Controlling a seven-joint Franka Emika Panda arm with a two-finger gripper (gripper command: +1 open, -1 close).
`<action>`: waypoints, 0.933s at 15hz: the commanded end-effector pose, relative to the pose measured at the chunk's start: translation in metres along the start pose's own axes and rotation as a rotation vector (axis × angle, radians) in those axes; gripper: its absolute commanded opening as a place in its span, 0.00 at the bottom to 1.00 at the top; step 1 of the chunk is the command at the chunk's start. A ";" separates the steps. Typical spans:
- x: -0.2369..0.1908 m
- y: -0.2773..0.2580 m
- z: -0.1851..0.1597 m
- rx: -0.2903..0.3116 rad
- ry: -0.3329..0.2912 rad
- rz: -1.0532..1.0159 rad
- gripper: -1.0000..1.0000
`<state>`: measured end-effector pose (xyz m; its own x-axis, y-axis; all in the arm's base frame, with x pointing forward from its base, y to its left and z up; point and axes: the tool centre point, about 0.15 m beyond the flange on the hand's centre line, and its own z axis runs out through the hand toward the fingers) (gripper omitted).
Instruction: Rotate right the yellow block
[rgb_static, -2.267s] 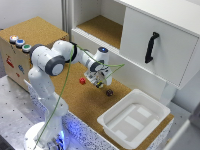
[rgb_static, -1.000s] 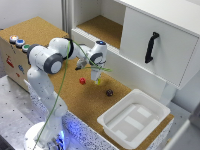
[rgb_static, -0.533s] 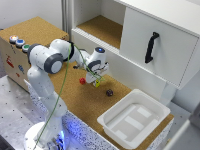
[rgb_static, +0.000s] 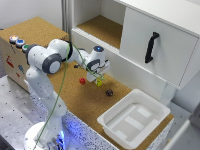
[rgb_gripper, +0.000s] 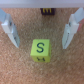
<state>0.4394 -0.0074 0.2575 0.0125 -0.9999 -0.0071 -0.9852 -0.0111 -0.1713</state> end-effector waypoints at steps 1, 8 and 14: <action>0.006 0.023 -0.065 -0.118 0.093 -0.224 1.00; -0.016 0.012 -0.114 -0.245 0.070 -0.812 1.00; -0.047 -0.014 -0.167 -0.265 -0.012 -1.419 1.00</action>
<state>0.4020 0.0176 0.3744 0.8740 -0.4706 0.1211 -0.4762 -0.8791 0.0206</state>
